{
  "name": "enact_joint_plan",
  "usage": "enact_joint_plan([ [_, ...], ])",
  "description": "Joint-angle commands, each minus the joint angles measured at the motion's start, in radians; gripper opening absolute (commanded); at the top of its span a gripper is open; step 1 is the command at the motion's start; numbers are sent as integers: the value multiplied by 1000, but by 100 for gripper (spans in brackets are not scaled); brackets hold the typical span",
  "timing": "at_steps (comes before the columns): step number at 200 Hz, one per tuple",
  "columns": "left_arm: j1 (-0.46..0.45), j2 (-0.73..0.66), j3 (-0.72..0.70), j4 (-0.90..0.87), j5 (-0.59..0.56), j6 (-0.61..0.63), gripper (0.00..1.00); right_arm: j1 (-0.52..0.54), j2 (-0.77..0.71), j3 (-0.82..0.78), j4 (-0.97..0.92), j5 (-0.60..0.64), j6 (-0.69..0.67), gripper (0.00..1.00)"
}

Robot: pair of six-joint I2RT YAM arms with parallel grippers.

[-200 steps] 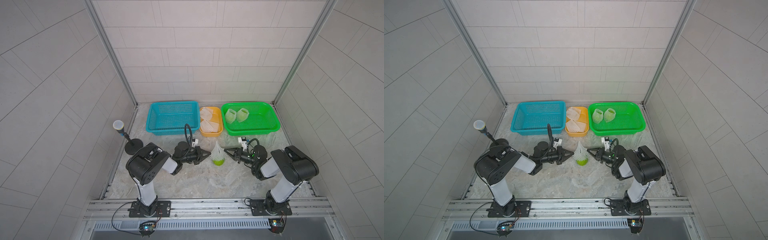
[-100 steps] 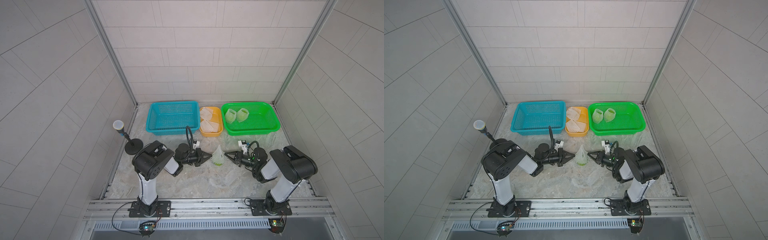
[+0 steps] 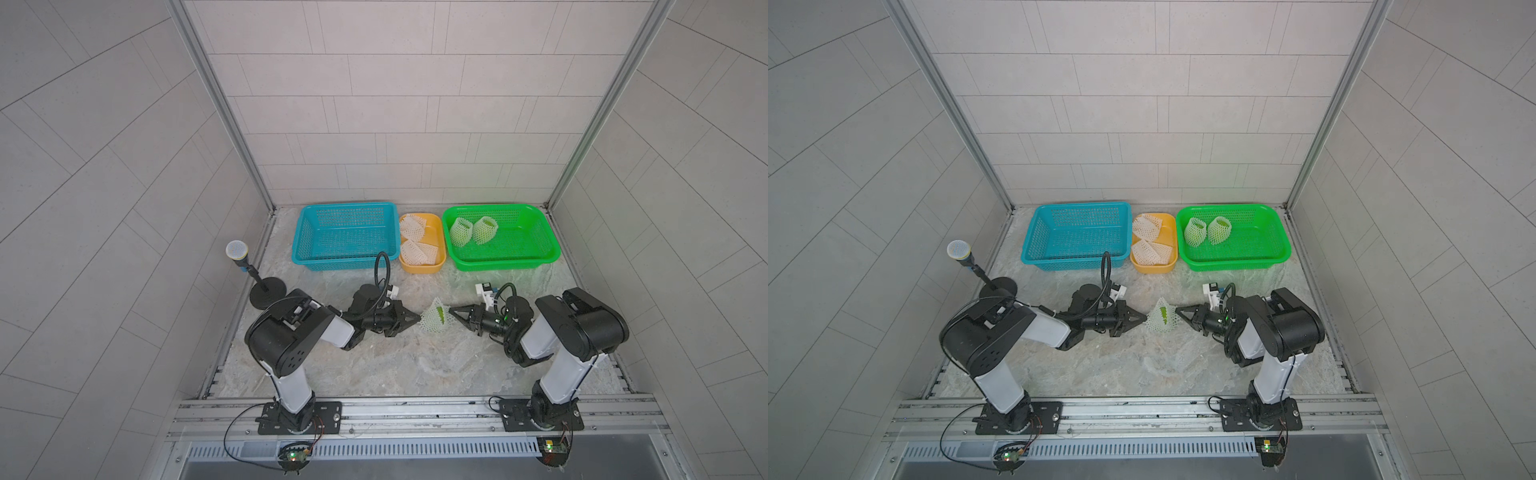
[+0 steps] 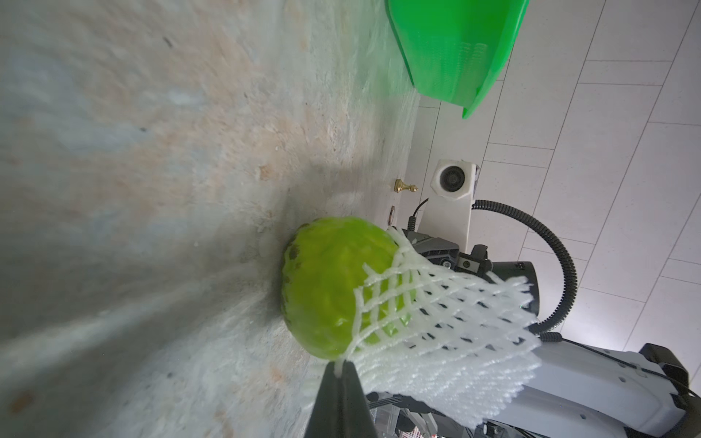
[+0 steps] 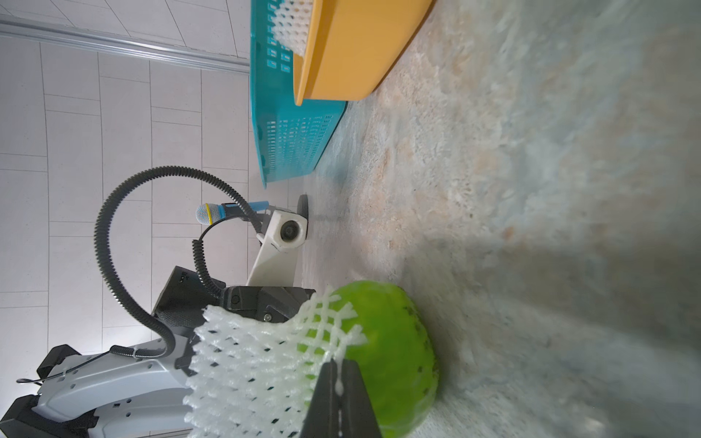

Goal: Sleeve custard apples in foam nets
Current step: Put on the foam net on the custard apple.

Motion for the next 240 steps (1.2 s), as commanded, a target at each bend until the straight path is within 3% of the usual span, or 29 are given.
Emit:
enact_joint_plan([
  [1, -4, -31, 36, -149, -19, 110, 1, -4, 13, 10, 33, 19, -11, 0],
  [89, -7, 23, 51, -138, -50, 116, 2, -6, 94, 13, 33, 68, -50, 0],
  [164, -29, -27, 107, -372, -75, 255, 2, 6, 147, -11, 33, 76, -103, 0],
  [240, -35, -98, 91, -406, -109, 306, 2, 25, 88, -32, 33, 91, -152, 1],
])
